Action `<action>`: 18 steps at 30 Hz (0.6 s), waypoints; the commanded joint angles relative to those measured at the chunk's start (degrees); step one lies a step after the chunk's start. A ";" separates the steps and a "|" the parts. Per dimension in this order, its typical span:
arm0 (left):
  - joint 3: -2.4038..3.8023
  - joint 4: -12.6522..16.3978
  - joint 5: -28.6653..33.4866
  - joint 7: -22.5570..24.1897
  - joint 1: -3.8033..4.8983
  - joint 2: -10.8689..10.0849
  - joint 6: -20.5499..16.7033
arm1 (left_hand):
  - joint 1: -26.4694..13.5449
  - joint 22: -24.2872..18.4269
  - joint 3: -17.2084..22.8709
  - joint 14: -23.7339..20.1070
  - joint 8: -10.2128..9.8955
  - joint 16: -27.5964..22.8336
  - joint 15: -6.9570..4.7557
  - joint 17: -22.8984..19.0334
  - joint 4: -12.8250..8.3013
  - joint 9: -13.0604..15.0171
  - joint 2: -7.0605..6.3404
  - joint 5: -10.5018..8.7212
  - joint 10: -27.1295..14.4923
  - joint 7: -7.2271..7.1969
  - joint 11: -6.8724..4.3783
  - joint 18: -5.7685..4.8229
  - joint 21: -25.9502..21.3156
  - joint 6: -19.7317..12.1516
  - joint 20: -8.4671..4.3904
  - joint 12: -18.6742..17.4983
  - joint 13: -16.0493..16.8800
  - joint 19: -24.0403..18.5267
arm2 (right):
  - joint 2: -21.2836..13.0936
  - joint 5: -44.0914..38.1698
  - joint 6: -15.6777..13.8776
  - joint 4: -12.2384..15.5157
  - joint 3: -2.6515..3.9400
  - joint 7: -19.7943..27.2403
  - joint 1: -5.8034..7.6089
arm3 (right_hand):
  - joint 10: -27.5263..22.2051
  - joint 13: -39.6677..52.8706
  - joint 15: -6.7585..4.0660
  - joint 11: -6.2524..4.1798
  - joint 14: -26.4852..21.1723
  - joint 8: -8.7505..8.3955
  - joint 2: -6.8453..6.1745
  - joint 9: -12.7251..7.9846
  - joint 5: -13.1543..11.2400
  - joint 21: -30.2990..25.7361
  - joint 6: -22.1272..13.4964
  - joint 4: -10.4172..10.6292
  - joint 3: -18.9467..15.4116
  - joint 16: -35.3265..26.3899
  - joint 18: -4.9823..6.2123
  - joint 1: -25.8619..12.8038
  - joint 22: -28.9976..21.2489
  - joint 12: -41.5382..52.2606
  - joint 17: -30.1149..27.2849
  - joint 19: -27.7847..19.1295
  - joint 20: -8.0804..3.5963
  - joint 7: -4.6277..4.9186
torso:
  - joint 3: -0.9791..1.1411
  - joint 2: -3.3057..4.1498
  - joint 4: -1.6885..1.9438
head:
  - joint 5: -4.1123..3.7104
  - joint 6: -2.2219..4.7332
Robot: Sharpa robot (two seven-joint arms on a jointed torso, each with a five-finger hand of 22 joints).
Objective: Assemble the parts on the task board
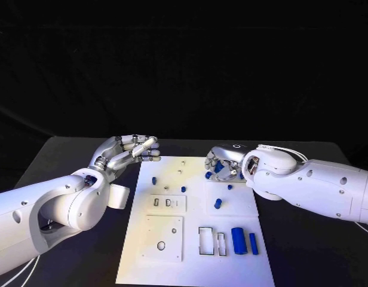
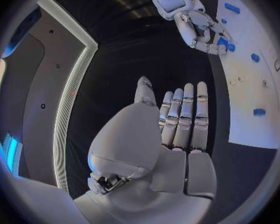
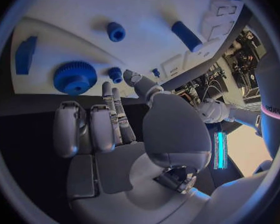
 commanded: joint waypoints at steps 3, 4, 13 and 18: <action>0.08 0.32 0.55 -0.06 0.18 -0.05 1.39 | -0.05 -0.04 -0.55 -0.28 -0.06 -0.29 0.23 0.19 -0.04 0.10 0.55 -0.18 -0.61 0.35 -0.01 0.58 0.33 -0.75 0.14 -0.25 -0.10 0.33 | 0.27 -1.21 1.19 -0.40 0.02 -0.77 -0.16 | -0.43 0.10 0.39 0.08 2.70 -0.22 -0.11 0.14 0.39 0.31 0.08 0.24 0.30 0.41 -0.73 0.27 0.19 -0.04 0.04 0.34 -0.04 0.14 | 0.07 0.40 0.32 | 0.17 0.01; 0.08 0.34 0.62 -0.08 0.20 -0.07 1.38 | -0.07 -0.05 -0.60 -0.30 -0.09 -0.31 0.24 0.24 -0.03 0.12 0.57 -0.18 -0.68 0.38 0.02 0.57 0.32 -0.84 0.15 -0.25 -0.11 0.32 | 0.31 -1.21 1.07 -0.40 0.02 -0.68 -0.20 | -0.37 0.12 0.40 0.06 2.62 -0.14 0.06 0.27 0.52 0.33 0.34 0.50 0.47 0.41 -0.71 0.21 0.20 0.00 -0.14 0.23 -0.01 0.09 | 0.09 0.45 0.35 | 0.24 0.09; 0.10 0.40 1.13 -0.09 0.33 -0.26 1.04 | -0.05 -0.07 -0.72 -0.32 -0.20 -0.34 0.28 0.39 -0.05 0.17 0.68 -0.12 -0.88 0.46 0.10 0.56 0.31 -1.07 0.16 -0.26 -0.14 0.31 | 0.60 -1.16 0.74 -0.59 0.02 -0.41 -0.34 | 0.48 0.23 0.23 -0.21 2.54 0.21 0.63 0.77 0.46 0.94 1.28 1.40 1.42 0.93 -0.82 0.16 1.13 0.27 0.04 0.42 -0.07 -0.29 | 0.02 0.76 0.47 | 0.20 -0.03; 0.11 0.40 1.18 -0.15 0.41 -0.30 0.94 | -0.04 -0.09 -0.79 -0.35 -0.25 -0.36 0.30 0.48 -0.06 0.20 0.73 -0.09 -1.01 0.50 0.15 0.55 0.30 -1.20 0.17 -0.26 -0.15 0.30 | 0.67 -1.11 0.31 -0.66 0.02 -0.51 -0.36 | 1.92 0.45 -0.23 -0.73 2.49 0.70 1.20 1.46 -1.71 1.73 2.30 2.34 2.89 1.38 -1.02 0.54 2.44 0.67 0.10 0.88 -0.39 -0.90 | 0.05 0.74 0.40 | 0.36 -0.29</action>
